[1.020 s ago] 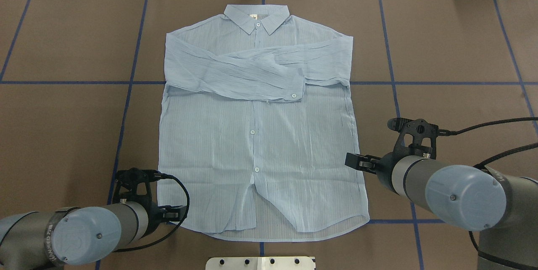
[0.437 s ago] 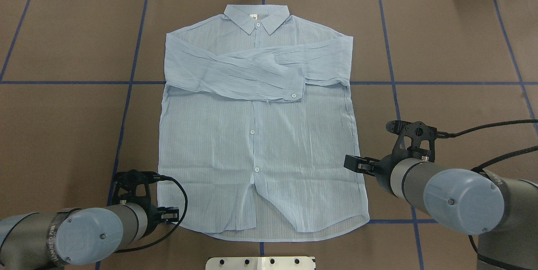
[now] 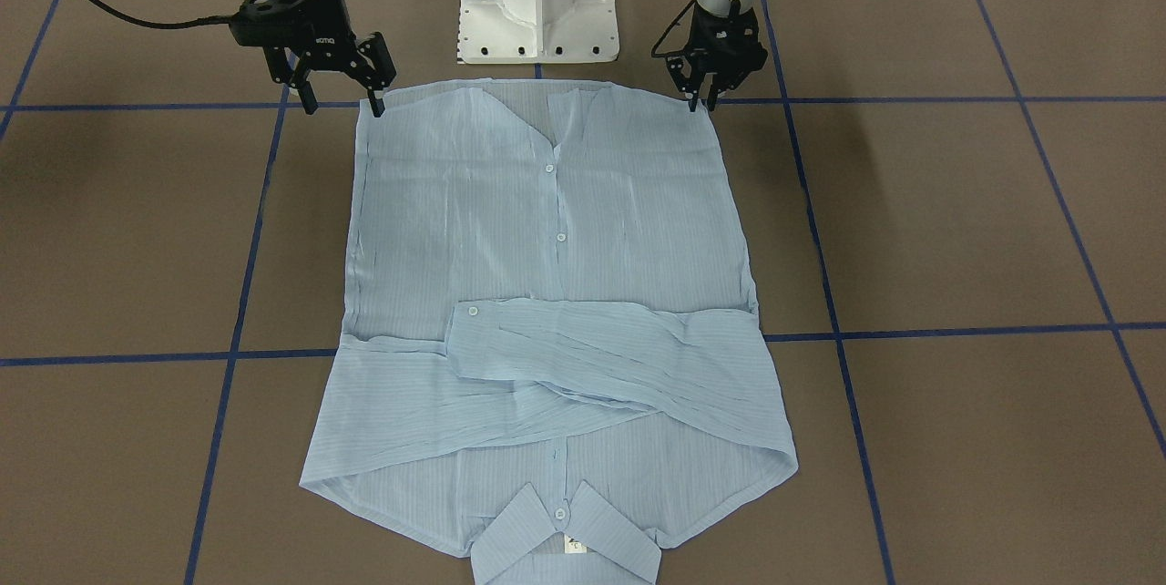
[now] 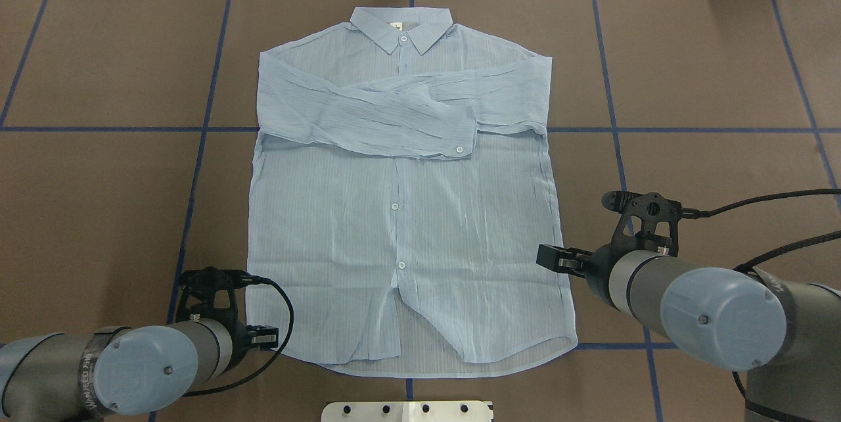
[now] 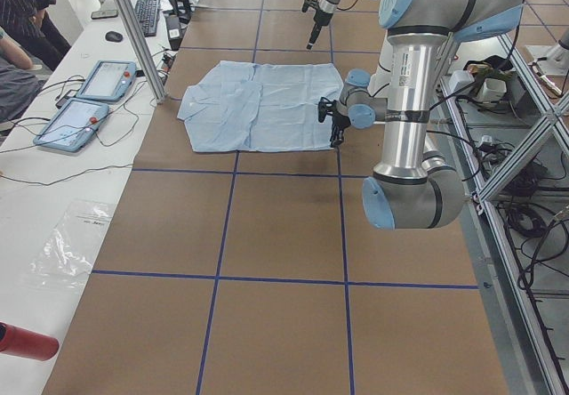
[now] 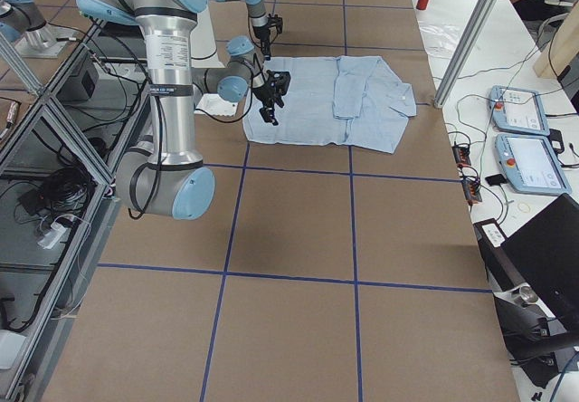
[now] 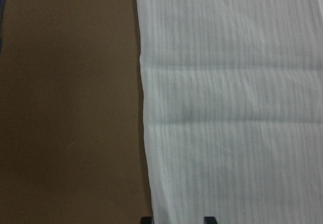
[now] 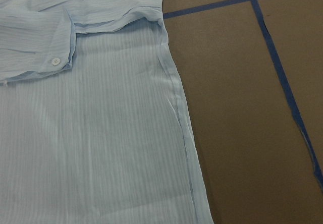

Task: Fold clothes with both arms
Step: 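Lower both grippers onto the hem corners nearest the robot and grasp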

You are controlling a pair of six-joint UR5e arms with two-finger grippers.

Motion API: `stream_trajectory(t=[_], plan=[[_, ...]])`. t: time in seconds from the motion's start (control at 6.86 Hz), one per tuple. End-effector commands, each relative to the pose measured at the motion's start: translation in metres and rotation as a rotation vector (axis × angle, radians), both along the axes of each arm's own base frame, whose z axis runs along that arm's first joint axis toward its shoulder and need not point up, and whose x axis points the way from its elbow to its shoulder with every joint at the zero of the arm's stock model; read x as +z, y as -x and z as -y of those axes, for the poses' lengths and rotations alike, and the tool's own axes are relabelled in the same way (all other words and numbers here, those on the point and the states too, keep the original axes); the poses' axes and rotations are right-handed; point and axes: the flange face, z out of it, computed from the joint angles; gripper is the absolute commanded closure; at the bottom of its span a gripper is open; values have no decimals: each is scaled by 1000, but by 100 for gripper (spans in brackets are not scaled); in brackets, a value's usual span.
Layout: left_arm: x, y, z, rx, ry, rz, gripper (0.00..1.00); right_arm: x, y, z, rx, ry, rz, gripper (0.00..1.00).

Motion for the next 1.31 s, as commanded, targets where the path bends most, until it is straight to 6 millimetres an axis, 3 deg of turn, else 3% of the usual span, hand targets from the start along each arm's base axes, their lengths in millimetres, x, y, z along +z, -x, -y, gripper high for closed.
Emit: stream_trajectory(t=[0.0,0.44,0.73,1.17], plan=[[0,-1,-1,2,0,2,98,0,1,-2,-4,0,0,0],[-11,1,-2,8,-3,-20,100,5,1,-10,-9,4,44,0],[-20,-2,-1,3,-7,-40,100,33,-1,-34,32,-3,67,3],[-27,3,3,-29,-37,-53,100,54,33,-73,81,-9,52,33]])
